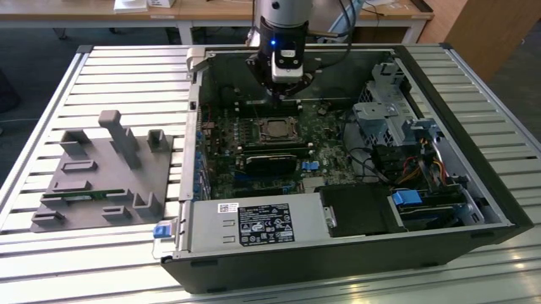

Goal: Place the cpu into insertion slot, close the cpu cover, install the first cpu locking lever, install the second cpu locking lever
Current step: 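Install the first cpu locking lever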

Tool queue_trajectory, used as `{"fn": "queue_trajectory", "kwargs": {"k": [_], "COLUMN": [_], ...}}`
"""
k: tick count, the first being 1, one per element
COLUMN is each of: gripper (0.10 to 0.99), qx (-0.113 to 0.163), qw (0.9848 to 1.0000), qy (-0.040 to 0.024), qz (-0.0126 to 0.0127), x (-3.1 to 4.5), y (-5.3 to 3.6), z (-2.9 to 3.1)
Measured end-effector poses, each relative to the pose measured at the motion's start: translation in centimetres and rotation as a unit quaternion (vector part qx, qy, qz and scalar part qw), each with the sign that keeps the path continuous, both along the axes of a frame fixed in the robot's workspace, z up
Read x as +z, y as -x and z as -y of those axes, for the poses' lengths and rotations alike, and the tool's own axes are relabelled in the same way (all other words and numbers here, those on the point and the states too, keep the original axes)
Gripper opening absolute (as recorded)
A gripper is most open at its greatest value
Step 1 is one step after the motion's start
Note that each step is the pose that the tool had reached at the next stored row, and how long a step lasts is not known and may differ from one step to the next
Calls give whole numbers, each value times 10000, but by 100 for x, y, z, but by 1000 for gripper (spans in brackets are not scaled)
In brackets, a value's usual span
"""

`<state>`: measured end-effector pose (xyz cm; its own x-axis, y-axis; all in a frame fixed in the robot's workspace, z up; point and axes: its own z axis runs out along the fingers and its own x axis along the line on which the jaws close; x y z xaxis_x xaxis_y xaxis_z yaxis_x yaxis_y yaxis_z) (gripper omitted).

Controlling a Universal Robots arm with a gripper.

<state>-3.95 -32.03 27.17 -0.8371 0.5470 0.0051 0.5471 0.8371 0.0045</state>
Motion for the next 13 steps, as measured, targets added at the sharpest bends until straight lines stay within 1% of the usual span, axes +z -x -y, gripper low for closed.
{"fn": "queue_trajectory", "kwargs": {"k": [6,13], "gripper": [106,106], "qx": [236,512], "qw": [9997,9987], "qy": [0,0], "qz": [0,0], "x": [0,0], "y": [0,0], "z": [0,0]}}
